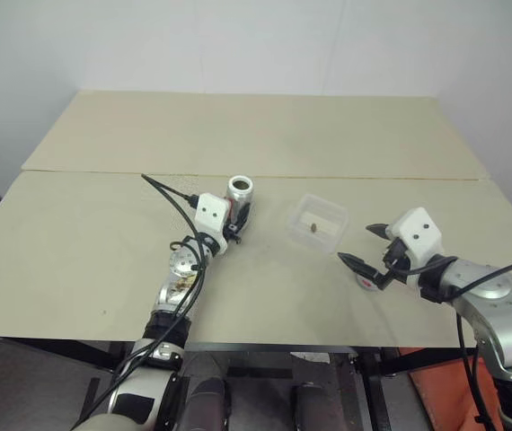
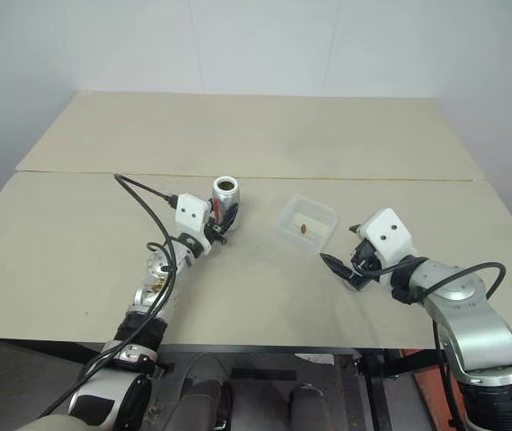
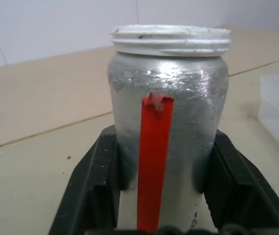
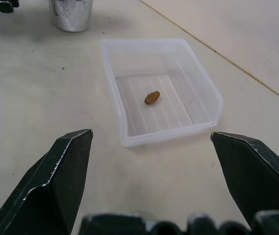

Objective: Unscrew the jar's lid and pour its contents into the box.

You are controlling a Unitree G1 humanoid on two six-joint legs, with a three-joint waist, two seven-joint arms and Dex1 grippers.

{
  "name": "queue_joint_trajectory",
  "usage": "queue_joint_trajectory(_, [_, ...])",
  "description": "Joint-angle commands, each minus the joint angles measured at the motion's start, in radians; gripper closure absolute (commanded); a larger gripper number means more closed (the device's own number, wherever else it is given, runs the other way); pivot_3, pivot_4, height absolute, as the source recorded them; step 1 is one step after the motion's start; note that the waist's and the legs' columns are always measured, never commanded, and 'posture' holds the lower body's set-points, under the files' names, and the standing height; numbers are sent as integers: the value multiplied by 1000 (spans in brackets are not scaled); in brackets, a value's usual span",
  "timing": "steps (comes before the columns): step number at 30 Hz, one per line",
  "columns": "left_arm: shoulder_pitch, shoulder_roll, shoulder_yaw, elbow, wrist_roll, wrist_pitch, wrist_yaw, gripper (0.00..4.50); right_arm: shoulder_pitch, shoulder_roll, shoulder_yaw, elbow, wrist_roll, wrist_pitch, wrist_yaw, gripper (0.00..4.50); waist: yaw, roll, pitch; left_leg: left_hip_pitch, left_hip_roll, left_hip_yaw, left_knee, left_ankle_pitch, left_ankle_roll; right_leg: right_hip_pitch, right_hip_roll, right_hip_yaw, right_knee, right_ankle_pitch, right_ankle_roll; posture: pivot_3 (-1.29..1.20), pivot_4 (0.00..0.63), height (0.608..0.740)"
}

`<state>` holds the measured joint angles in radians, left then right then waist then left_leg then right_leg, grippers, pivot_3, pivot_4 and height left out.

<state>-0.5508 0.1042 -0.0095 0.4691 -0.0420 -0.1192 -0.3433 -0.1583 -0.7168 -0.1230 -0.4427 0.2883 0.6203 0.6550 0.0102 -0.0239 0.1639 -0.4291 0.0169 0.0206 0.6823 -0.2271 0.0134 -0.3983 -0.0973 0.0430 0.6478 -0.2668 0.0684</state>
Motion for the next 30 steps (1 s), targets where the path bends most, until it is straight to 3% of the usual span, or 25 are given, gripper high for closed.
queue_joint_trajectory(1, [5,-2,8,-30,-17,5,6,952,-16,-11,-3,-9,-13,-40,2,0,0,0,0,0,0,0,0,0,0,0,0,0,0,0,0,0,150,740])
queue_joint_trajectory(4, [7,2,8,-33,-13,6,7,22,-22,-7,0,-3,-17,-45,1,0,0,0,0,1,0,0,0,0,0,1,0,0,0,0,0,0,150,740])
queue_joint_trajectory(11, [41,8,5,-95,-13,22,1,22,-25,-6,9,2,-26,-52,-4,0,0,0,0,5,0,0,0,0,0,6,0,0,-1,0,0,0,150,740])
queue_joint_trajectory(20, [180,42,-3,-427,-78,265,-25,22,-44,-19,21,18,-34,-60,23,0,-4,0,0,7,0,-7,-1,0,0,7,0,0,-1,0,0,0,150,740])
queue_joint_trajectory(26, [251,75,-3,-548,-76,345,-19,22,-53,-33,38,31,-42,-80,53,0,-3,0,0,8,0,-7,-1,0,0,9,0,0,-1,0,0,0,150,740])
queue_joint_trajectory(30, [323,139,26,-698,-184,398,-120,22,-56,-48,20,28,-23,-82,84,0,-7,0,0,8,0,-7,-1,0,0,8,0,0,-1,0,0,0,150,740])
